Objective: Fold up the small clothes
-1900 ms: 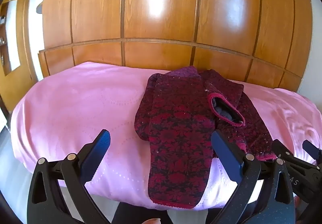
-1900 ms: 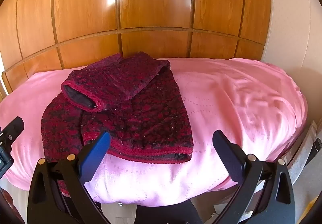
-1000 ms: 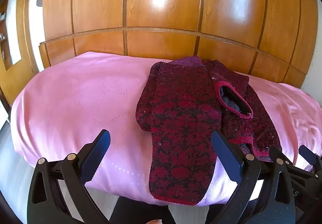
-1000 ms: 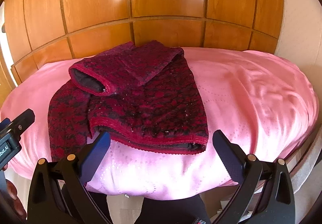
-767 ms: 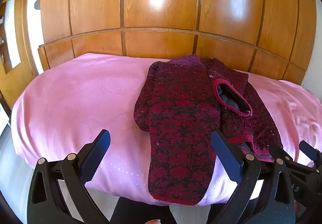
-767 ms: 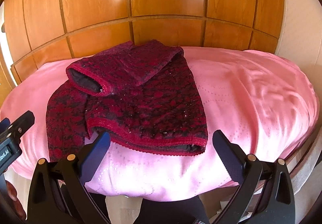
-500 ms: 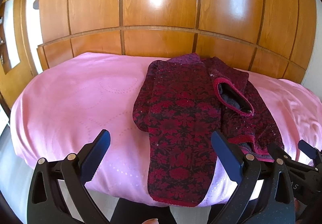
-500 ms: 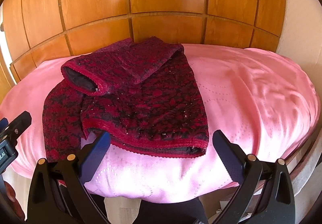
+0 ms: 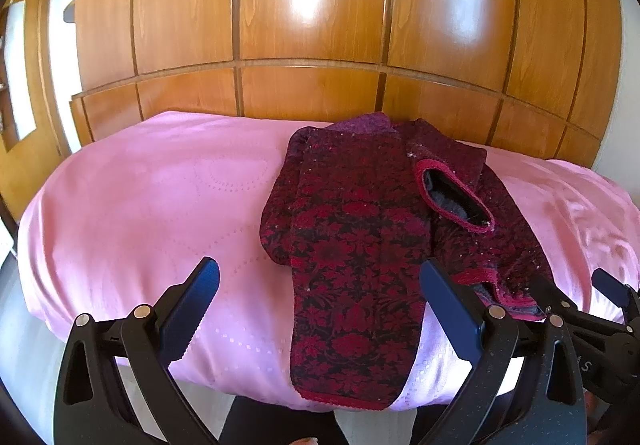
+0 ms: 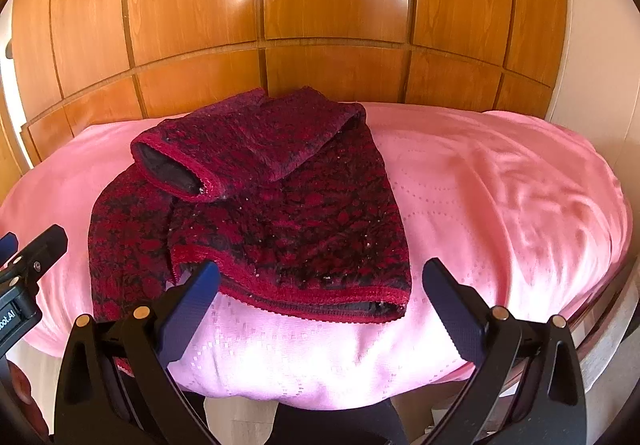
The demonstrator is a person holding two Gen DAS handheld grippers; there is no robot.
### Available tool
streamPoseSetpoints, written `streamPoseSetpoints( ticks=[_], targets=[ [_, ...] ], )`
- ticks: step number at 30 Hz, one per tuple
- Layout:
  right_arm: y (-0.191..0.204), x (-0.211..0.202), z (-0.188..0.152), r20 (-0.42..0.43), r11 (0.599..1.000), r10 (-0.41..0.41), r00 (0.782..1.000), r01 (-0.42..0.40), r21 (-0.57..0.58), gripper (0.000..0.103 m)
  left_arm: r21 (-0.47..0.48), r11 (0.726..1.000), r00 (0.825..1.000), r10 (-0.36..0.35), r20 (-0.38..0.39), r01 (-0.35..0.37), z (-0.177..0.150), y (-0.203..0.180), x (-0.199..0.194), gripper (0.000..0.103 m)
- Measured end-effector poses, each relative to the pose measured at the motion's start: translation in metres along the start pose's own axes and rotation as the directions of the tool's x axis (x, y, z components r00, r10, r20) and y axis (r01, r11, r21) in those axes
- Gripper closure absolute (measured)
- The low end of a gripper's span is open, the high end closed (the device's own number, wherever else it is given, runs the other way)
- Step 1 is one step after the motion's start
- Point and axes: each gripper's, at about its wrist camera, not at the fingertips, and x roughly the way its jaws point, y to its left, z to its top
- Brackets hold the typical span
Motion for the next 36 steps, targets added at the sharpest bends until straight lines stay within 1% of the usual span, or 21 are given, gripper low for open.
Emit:
streamPoseSetpoints(
  ticks=[9,12,13,15,17,18,19,20,22,24,25,26,27,28,29,30,32,33,34,35,36],
  targets=[
    [-0.001,0.002,-0.001,-0.010,1.000,0.001,1.000,-0.001,0.004,0.002,0.017,1.000,1.000,-0.018,0.006,0.018,0.005,0.006,0.002,0.004],
    [-0.002,0.003,0.000,-0.012,1.000,0.008,1.000,-0.008,0.002,0.002,0.055,0.997,0.998,-0.064,0.011,0.063,0.009,0.007,0.002,0.004],
    [-0.004,0.004,0.002,-0.010,1.000,0.026,1.000,-0.026,0.007,0.002,0.079,0.993,0.996,-0.087,0.009,0.086,0.010,0.007,0.003,0.004],
    [-0.009,0.005,0.004,-0.005,0.997,0.072,0.997,-0.072,0.021,0.002,0.139,0.976,0.986,-0.166,-0.008,0.165,0.010,0.005,0.003,0.004],
    [-0.010,0.007,0.009,0.001,0.992,0.124,0.992,-0.124,0.016,0.003,0.199,0.950,0.971,-0.238,-0.032,0.239,0.007,0.001,0.002,0.004],
    [-0.009,0.009,0.013,0.002,0.988,0.153,0.988,-0.153,-0.002,0.008,0.227,0.938,0.965,-0.261,-0.042,0.263,0.004,-0.002,0.001,0.004],
    [-0.007,0.011,0.017,-0.002,0.982,0.188,0.982,-0.188,-0.022,0.014,0.264,0.916,0.953,-0.295,-0.069,0.303,0.000,-0.007,0.002,0.006],
    [-0.005,0.014,0.021,-0.010,0.974,0.224,0.975,-0.224,-0.037,0.016,0.288,0.895,0.940,-0.325,-0.100,0.340,-0.004,-0.011,0.004,0.007],
    [0.001,0.018,0.030,-0.022,0.957,0.282,0.959,-0.282,-0.064,0.021,0.338,0.863,0.926,-0.343,-0.156,0.376,-0.014,-0.022,0.010,0.012],
    [0.011,0.023,0.039,-0.032,0.934,0.336,0.941,-0.338,-0.114,0.021,0.377,0.845,0.925,-0.327,-0.195,0.379,-0.024,-0.032,0.021,0.016],
    [0.019,0.026,0.044,-0.046,0.918,0.363,0.931,-0.366,-0.154,0.021,0.377,0.845,0.924,-0.319,-0.213,0.379,-0.028,-0.033,0.027,0.020],
    [0.025,0.029,0.047,-0.054,0.909,0.372,0.927,-0.376,-0.178,0.021,0.374,0.848,0.922,-0.304,-0.239,0.377,-0.031,-0.035,0.035,0.024],
    [0.034,0.033,0.051,-0.063,0.898,0.379,0.923,-0.384,-0.215,0.021,0.370,0.850,0.920,-0.294,-0.257,0.375,-0.033,-0.035,0.041,0.032],
    [0.043,0.038,0.054,-0.073,0.885,0.387,0.919,-0.393,-0.249,0.021,0.367,0.853,0.918,-0.280,-0.280,0.371,-0.037,-0.036,0.050,0.034],
    [0.050,0.042,0.055,-0.079,0.878,0.390,0.917,-0.396,-0.269,0.022,0.369,0.858,0.921,-0.260,-0.289,0.358,-0.040,-0.037,0.057,0.034],
    [0.059,0.049,0.058,-0.090,0.870,0.388,0.917,-0.397,-0.293,0.024,0.372,0.863,0.925,-0.240,-0.293,0.342,-0.043,-0.037,0.062,0.041],
    [0.074,0.067,0.061,-0.132,0.853,0.386,0.913,-0.408,-0.326,0.034,0.374,0.870,0.929,-0.213,-0.302,0.321,-0.048,-0.037,0.072,0.054],
    [0.079,0.074,0.061,-0.160,0.843,0.388,0.908,-0.419,-0.336,0.045,0.362,0.876,0.929,-0.214,-0.303,0.320,-0.047,-0.034,0.075,0.070],
    [0.083,0.080,0.062,-0.167,0.843,0.371,0.914,-0.406,-0.352,0.059,0.327,0.883,0.922,-0.238,-0.304,0.336,-0.045,-0.030,0.075,0.084],
    [0.085,0.081,0.064,-0.156,0.845,0.358,0.921,-0.391,-0.365,0.066,0.294,0.889,0.916,-0.261,-0.303,0.351,-0.042,-0.025,0.073,0.088],
    [0.084,0.079,0.068,-0.138,0.848,0.356,0.924,-0.382,-0.366,0.077,0.256,0.895,0.912,-0.290,-0.289,0.366,-0.036,-0.019,0.069,0.097]
  ],
)
